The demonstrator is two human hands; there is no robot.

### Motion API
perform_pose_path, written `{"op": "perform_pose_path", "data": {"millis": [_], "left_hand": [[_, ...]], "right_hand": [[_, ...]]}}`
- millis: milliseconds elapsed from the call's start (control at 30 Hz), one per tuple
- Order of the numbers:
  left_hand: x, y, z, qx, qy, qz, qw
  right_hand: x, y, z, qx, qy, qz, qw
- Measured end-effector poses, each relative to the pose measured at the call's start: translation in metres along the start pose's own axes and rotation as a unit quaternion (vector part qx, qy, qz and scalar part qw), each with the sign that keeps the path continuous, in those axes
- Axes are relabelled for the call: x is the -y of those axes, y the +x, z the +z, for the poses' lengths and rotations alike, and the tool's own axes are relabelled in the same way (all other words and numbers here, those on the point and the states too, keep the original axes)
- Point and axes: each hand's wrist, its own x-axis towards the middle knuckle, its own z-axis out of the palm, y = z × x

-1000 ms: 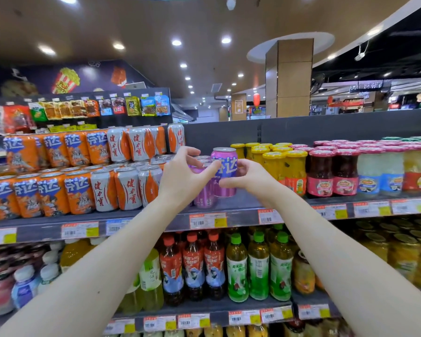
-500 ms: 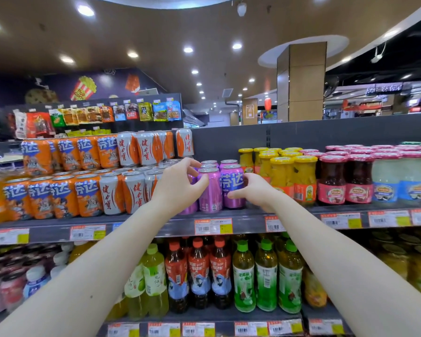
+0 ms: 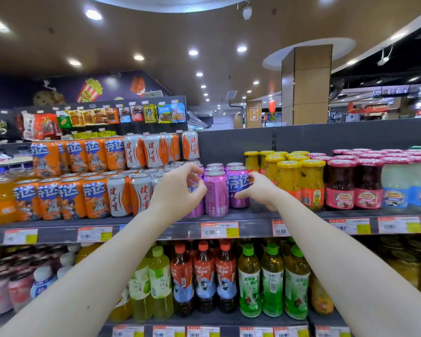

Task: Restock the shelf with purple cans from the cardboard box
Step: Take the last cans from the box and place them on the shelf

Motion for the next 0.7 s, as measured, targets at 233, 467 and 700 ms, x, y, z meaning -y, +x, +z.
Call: {"op": "perform_pose_path", "data": {"millis": [233,467,700], "left_hand": [[-0.001,-0.002,-0.004,0.006,0.006,-0.001,1.000],[-0.006,-0.007,-0.002,0.052,0.030,0.010,0.998],[-0.016,-0.021,-0.002,0.091,0.056,0.022,0.994]], "right_hand": [[0.002,0.000,0.006,-0.013,-0.015,0.006,1.000],[0.000,-0.013,0.008,-0.046,-0.081,0.039,0.995],[0.006,-0.053,0.012,-0.077,-0.266,0.000,0.961]]}}
